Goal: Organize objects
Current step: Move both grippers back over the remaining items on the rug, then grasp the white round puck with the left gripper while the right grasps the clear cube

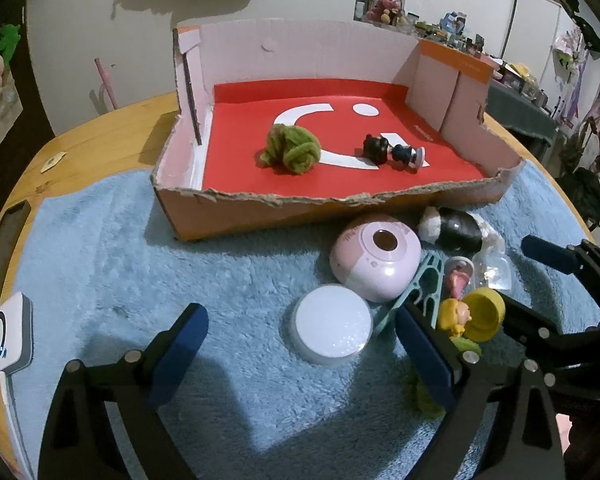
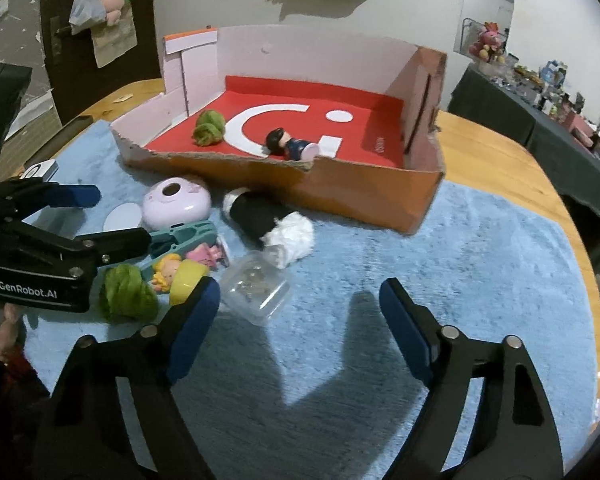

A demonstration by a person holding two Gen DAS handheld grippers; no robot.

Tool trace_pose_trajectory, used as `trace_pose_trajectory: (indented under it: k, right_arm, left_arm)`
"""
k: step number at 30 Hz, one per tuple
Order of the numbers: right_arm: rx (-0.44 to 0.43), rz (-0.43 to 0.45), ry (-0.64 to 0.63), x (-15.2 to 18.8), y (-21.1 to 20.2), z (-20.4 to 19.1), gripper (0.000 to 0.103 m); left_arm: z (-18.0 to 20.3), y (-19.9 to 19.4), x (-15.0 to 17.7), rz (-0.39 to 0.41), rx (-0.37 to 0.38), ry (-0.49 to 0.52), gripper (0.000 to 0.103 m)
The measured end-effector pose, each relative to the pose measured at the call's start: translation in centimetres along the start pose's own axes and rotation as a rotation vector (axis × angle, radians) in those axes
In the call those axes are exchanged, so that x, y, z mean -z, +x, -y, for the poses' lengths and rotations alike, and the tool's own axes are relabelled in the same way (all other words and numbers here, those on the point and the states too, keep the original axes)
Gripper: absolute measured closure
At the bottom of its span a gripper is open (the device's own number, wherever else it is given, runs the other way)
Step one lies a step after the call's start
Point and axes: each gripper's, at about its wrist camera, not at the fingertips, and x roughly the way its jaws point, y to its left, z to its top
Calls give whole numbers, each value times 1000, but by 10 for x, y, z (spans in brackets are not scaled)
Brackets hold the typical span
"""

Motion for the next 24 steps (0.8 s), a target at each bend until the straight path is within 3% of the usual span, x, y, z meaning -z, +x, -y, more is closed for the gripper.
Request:
trace_pose_trajectory:
  k: [5,9,13,24]
  right_arm:
    - [-28,-16,5,-1,5,-3,40]
    - [-31,-19,-4,-1,8,-7,46]
    - [-51,-17,6,-2,7,-6,62]
    - [-61,-20,7,-1,6,-5,62]
  left_arm:
    - [0,1,0,3,18,-1,11]
    - [1,-1,1,15,35,3,23]
    - [2,-3,0,20,68,8,37]
    - [-6,-11,10,22,92,7,40]
